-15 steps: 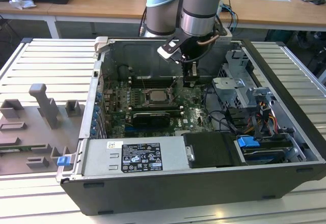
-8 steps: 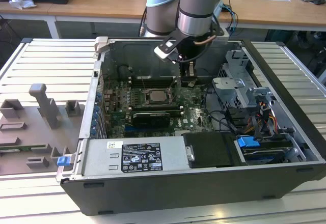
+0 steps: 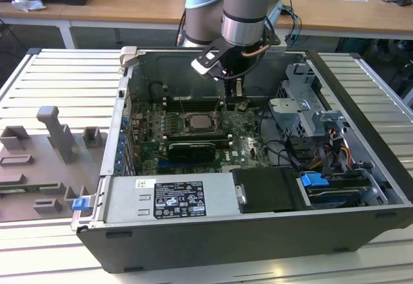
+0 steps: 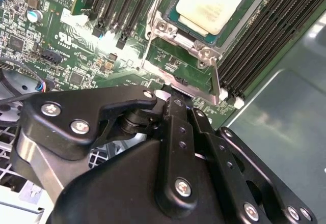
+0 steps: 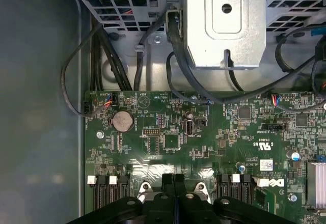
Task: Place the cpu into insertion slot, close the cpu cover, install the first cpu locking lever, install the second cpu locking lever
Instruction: 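Close the cpu cover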
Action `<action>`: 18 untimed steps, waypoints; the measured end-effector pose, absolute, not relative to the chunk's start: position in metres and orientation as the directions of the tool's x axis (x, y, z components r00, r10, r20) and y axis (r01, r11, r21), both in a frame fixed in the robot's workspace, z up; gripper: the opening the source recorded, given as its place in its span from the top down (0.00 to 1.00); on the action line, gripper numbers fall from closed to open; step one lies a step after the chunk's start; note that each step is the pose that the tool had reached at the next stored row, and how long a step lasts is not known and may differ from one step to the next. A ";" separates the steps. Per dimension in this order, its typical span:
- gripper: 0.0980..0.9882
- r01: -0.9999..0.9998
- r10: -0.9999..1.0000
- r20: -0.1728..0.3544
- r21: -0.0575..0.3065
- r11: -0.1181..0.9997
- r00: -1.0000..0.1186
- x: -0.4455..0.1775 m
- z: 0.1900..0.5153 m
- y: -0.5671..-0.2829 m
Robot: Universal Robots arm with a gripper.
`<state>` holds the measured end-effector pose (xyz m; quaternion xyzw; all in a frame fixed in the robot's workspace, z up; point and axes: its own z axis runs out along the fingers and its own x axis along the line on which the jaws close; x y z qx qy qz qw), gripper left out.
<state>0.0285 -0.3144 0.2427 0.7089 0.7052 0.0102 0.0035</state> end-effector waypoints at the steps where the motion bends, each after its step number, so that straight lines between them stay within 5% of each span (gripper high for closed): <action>1: 0.99 1.000 1.000 0.009 0.019 -0.005 0.005 0.028 0.243 -0.314; 18: 0.99 1.000 1.000 0.010 0.019 -0.005 0.005 0.020 0.243 -0.314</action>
